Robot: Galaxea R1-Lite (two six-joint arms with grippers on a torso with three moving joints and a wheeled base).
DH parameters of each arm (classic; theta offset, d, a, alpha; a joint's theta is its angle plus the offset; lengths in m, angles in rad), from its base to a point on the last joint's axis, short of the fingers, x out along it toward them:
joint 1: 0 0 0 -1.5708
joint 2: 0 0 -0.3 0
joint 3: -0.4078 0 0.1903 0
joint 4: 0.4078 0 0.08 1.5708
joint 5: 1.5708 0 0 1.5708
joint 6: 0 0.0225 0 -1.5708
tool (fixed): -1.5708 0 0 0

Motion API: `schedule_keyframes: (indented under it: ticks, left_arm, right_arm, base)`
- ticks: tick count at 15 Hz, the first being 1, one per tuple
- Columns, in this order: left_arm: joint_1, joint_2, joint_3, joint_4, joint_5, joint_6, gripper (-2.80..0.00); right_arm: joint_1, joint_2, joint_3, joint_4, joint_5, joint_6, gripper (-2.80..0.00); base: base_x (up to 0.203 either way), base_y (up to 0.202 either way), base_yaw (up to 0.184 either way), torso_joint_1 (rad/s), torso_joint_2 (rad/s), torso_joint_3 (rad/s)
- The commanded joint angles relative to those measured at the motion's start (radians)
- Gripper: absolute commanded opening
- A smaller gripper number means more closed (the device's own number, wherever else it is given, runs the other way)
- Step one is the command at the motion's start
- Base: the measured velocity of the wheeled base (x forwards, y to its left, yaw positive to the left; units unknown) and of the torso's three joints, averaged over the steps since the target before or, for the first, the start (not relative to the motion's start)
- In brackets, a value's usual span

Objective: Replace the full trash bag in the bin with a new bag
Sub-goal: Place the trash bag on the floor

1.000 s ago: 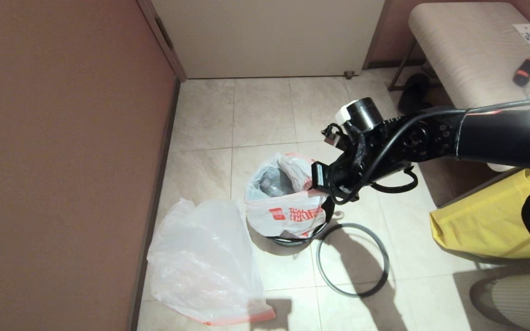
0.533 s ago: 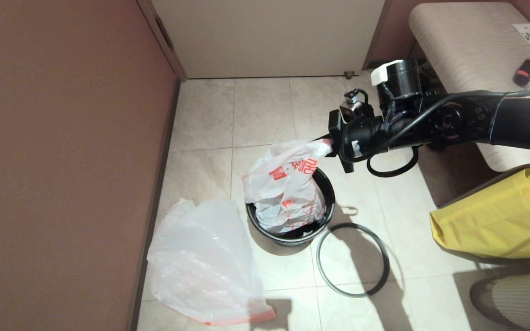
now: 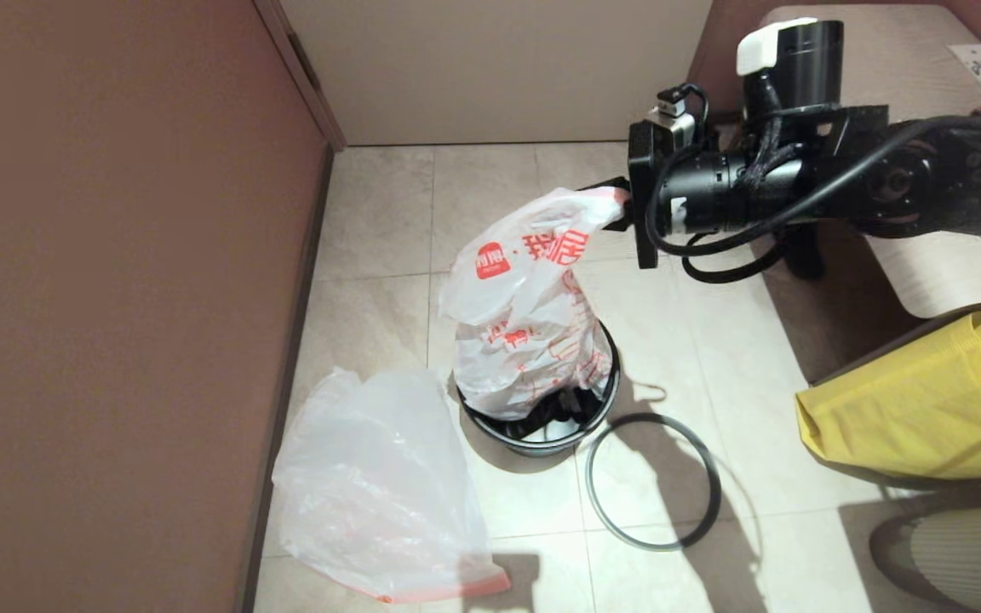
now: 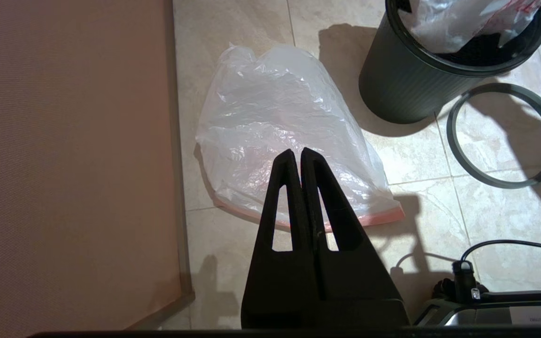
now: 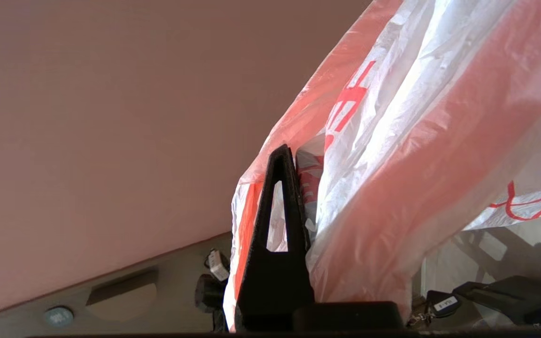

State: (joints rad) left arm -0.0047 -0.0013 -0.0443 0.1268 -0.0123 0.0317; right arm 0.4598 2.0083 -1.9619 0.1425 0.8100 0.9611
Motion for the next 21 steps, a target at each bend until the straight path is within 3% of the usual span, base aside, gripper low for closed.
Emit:
schedule_keyframes:
  ticks: [1,9,12,17,18,21]
  left_arm:
    - [0.0,0.001,0.0,0.001,0.0,0.001,-2.8]
    - [0.0,0.001,0.0,0.001,0.0,0.001,-2.8]
    - [0.0,0.001,0.0,0.001,0.0,0.001,-2.8]
    - [0.0,0.001,0.0,0.001,0.0,0.001,-2.8]
    - [0.0,0.001,0.0,0.001,0.0,0.001,-2.8]
    - [0.0,0.001,0.0,0.001,0.0,0.001,-2.8]
  right_arm:
    - [0.002,-0.053,0.0,0.005,0.005,0.005,-2.8]
    - [-0.011,-0.317,0.0,0.079,-0.003,0.002,-2.8]
    - [-0.159,-0.41,-0.007,0.08,-0.005,0.001,-2.8]
    - [-0.497,-0.429,-0.009,0.074,-0.024,-0.023,-2.8]
    - [-0.538,-0.396,-0.009,0.075,-0.054,-0.06,-2.8]
    - [-0.552,-0.265,-0.009,0.077,-0.175,-0.158,-2.8]
  base:
    - [0.0,0.0,0.0,0.0,0.0,0.0]
    - [0.0,0.0,0.0,0.0,0.0,0.0]
    - [0.0,0.0,0.0,0.0,0.0,0.0]
    - [0.0,0.0,0.0,0.0,0.0,0.0]
    - [0.0,0.0,0.0,0.0,0.0,0.0]
    - [0.0,0.0,0.0,0.0,0.0,0.0]
